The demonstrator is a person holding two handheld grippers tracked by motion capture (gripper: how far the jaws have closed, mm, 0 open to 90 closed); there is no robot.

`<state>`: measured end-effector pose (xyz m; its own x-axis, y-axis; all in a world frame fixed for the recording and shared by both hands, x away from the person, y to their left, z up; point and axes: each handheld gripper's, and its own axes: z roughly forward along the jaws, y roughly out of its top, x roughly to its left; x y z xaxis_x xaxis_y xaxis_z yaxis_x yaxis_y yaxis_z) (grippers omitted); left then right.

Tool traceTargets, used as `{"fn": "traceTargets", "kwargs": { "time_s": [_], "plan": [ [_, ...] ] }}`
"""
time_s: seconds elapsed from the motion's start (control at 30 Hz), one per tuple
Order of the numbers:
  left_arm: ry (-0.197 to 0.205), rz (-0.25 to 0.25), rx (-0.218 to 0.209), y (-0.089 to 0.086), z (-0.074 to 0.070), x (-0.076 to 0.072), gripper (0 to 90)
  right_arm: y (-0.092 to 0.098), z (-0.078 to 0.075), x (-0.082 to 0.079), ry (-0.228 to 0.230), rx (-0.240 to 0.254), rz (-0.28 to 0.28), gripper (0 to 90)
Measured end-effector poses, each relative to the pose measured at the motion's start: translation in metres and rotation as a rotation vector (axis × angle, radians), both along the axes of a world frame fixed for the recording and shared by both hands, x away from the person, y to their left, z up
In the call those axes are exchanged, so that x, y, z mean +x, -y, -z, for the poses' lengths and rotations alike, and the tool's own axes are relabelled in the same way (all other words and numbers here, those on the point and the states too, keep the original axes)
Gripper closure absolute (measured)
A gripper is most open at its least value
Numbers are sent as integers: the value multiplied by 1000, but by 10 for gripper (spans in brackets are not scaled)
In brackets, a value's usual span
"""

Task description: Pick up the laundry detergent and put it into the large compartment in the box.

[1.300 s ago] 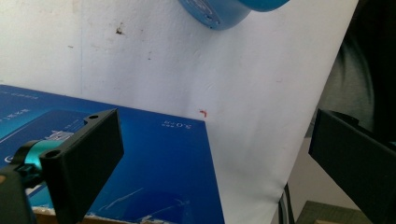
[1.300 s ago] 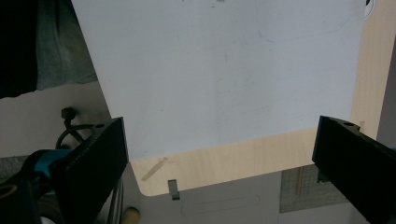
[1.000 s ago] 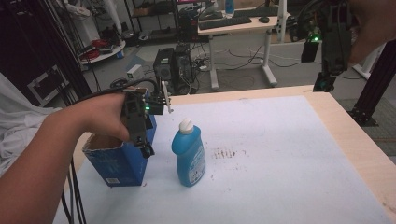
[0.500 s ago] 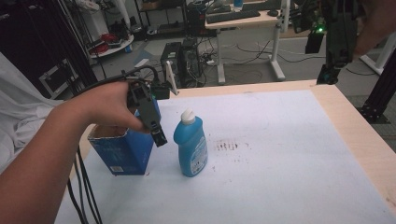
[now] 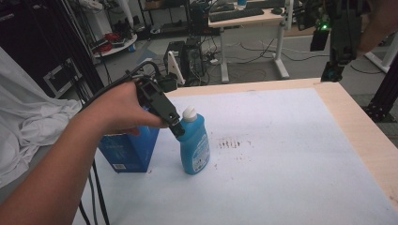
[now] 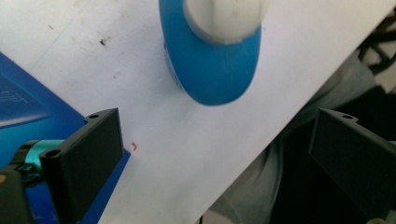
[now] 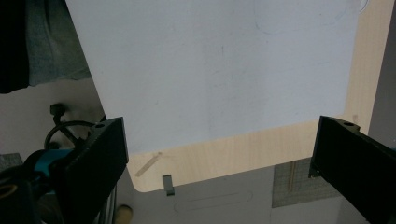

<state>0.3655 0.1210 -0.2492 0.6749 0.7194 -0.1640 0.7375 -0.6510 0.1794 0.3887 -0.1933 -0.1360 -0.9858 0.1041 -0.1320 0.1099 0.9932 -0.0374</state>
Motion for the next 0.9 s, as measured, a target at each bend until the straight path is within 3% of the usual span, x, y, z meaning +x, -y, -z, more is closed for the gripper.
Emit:
{"fn": "traceTargets", "kwargs": {
  "time_s": [0.03, 0.17, 0.2, 0.47, 0.73, 0.9],
  "plan": [
    [29, -44, -17, 0, 0, 1, 30, 0, 0, 0, -1, 1, -2, 26],
    [64, -78, -43, 2, 1, 2, 30, -2, 0, 0, 0, 1, -3, 26],
    [63, -83, -61, 4, 3, 3, 30, -3, 0, 0, 0, 1, -5, 25],
    [38, -82, -48, 17, 15, 4, 30, -4, 1, 0, -2, -5, -6, 26],
    [24, -91, -8, 31, 24, 15, 30, -5, 2, 0, -2, 0, -10, 26],
    [-5, -104, 22, 39, 32, 22, 30, -2, 3, 1, -6, 1, -6, 26]
  ]
}}
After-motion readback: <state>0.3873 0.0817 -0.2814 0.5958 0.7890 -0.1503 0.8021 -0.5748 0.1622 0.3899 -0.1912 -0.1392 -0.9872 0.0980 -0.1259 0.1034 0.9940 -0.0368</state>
